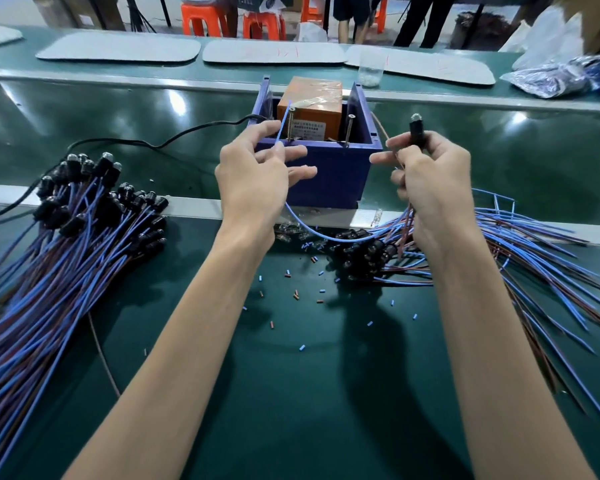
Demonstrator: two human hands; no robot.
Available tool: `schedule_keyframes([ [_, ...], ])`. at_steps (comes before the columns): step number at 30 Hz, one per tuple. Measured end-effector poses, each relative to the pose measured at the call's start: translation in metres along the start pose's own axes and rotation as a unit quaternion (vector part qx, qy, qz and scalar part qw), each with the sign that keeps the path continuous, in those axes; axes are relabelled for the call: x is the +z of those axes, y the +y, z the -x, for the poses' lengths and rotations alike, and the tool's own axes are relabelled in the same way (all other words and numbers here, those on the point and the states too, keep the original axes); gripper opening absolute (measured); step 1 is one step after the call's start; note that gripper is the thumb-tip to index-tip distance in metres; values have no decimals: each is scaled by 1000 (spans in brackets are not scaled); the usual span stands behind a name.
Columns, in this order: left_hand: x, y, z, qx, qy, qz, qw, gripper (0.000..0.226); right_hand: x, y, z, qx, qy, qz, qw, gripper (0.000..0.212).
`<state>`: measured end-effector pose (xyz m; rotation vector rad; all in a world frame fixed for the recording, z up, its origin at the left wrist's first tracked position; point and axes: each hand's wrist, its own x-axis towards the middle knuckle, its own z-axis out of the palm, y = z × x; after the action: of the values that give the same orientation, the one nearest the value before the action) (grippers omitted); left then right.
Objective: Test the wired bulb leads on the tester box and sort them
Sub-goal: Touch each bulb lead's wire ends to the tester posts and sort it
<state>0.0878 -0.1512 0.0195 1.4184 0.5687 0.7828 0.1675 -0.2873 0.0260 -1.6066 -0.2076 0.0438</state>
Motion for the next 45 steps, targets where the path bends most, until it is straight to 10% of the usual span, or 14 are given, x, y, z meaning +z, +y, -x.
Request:
schedule_keyframes([
  [45, -14, -9, -19, -15, 31, -160, 986, 33, -1, 7, -5, 30, -60, -16, 998, 24],
])
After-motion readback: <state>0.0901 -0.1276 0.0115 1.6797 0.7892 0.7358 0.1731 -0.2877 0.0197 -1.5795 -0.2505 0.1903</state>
